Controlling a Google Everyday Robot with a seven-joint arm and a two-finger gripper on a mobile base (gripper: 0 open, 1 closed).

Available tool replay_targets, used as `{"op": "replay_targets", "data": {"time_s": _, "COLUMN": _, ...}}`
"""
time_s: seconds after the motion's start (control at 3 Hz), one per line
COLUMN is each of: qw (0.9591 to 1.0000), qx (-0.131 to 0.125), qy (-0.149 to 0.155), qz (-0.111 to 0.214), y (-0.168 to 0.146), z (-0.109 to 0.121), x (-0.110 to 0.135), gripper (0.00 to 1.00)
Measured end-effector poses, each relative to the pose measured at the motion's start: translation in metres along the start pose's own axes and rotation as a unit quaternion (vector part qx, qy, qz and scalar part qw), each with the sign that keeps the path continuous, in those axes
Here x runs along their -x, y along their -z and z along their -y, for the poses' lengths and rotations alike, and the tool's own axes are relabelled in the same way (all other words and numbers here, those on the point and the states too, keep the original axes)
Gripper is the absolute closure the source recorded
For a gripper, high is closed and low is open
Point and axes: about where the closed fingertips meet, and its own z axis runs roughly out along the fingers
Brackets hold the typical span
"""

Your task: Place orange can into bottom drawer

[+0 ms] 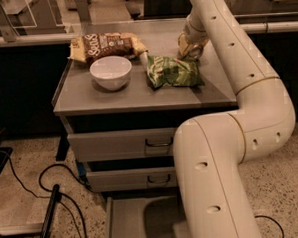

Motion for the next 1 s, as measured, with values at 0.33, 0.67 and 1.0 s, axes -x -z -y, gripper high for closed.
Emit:
{"op": "replay_targets", "data": {"time_s": 0.33, "qw": 0.9996, "qx": 0.022, "qy": -0.003, "qz": 0.018, "y": 0.009, "z": 0.000, "x": 0.003, "gripper": 1.00}}
{"op": "replay_targets", "data": {"time_s": 0.67, "qw": 0.9983, "qx": 0.047, "qy": -0.009, "qz": 0.035, "y": 0.020, "z": 0.002, "x": 0.003, "gripper": 1.00}}
{"op": "replay_targets", "data": {"time_s": 1.0, "qw": 0.9967, "qx": 0.065, "qy": -0.008, "qz": 0.048, "y": 0.033, "z": 0.004, "x": 0.002, "gripper": 1.00}}
